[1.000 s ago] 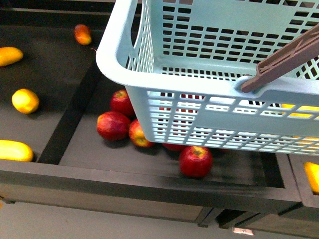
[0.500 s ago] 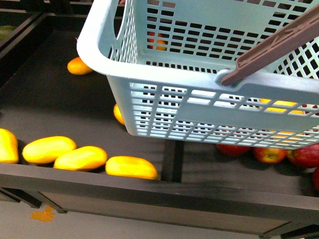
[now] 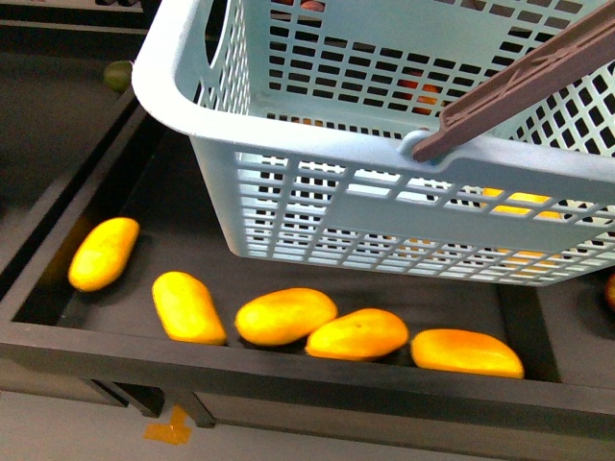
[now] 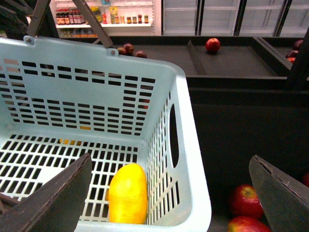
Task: Pick lemon and mango into basket
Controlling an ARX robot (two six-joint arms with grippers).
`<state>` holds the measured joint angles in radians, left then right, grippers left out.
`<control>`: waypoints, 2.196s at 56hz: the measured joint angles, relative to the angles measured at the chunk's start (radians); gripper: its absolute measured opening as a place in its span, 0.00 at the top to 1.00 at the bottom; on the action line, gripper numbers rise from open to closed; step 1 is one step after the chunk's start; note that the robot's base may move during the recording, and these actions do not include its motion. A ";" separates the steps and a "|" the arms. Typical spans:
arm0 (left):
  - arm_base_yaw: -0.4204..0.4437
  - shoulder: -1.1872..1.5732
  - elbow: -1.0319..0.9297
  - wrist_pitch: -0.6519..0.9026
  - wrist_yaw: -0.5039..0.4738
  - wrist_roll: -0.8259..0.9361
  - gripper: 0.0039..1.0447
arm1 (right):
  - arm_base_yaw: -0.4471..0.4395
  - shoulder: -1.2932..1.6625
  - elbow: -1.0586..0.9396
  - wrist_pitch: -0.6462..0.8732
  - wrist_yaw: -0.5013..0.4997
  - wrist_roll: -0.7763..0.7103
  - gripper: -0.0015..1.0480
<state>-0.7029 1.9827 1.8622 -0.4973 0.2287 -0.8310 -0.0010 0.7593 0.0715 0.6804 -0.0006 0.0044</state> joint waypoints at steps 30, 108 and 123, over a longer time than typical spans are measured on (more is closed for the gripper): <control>0.012 0.000 0.000 0.000 -0.011 0.010 0.93 | 0.001 -0.001 0.000 0.000 0.000 0.000 0.08; 0.002 0.000 0.000 0.000 0.001 0.000 0.93 | -0.498 1.207 0.429 0.198 -0.315 -0.427 0.08; 0.002 0.000 0.000 0.000 0.007 -0.001 0.93 | -0.410 1.410 0.544 0.201 -0.348 -0.473 0.08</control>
<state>-0.7013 1.9827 1.8622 -0.4969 0.2359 -0.8318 -0.4114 2.1696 0.6159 0.8818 -0.3489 -0.4690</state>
